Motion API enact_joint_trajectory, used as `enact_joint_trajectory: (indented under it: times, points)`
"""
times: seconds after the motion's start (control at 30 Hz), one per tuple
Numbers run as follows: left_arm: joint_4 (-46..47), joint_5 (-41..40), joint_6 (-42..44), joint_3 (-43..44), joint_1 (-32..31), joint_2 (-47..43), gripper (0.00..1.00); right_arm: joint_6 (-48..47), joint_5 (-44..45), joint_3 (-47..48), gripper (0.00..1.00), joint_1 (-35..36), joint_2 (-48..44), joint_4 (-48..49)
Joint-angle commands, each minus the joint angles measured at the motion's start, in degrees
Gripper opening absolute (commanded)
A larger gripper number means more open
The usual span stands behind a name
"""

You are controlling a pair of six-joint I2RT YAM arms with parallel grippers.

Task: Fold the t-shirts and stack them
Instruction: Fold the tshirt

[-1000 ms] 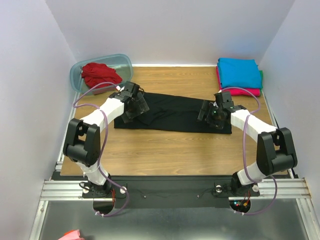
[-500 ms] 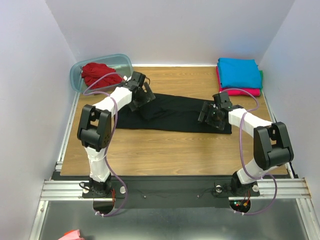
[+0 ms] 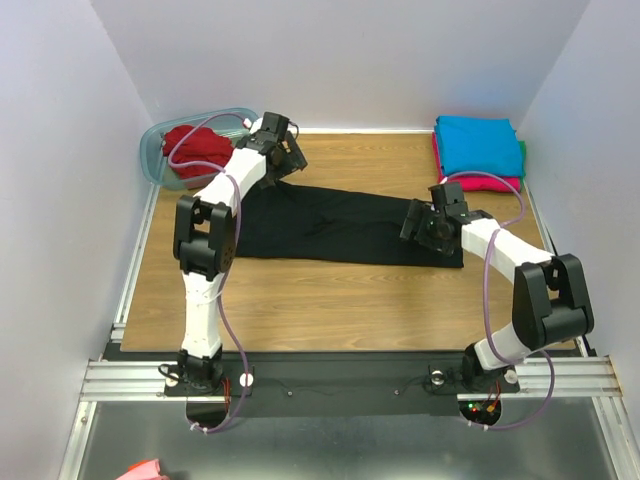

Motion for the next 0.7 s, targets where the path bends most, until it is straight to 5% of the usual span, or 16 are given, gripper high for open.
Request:
enact_joint_trajectory:
  times: [0.0, 0.33, 0.5, 0.67]
  points:
    - [-0.07, -5.21, 1.74, -4.71, -3.24, -12.65, 0.98, -1.37, 2.61, 2.79, 1.00, -0.34, -1.66, 2.03]
    - [9.24, -4.26, -3.27, -33.28, -8.26, -28.57, 0.98, -3.82, 14.98, 16.56, 1.00, -0.86, 12.38, 2.20]
    - [9.52, -4.78, -4.06, -38.31, -8.26, -28.84, 0.98, -6.99, 19.14, 25.82, 1.00, -1.30, 15.40, 2.03]
    - [9.43, -6.63, -3.71, -37.97, -7.82, -26.30, 0.98, -6.38, 15.89, 20.23, 1.00, -1.22, 9.26, 1.94]
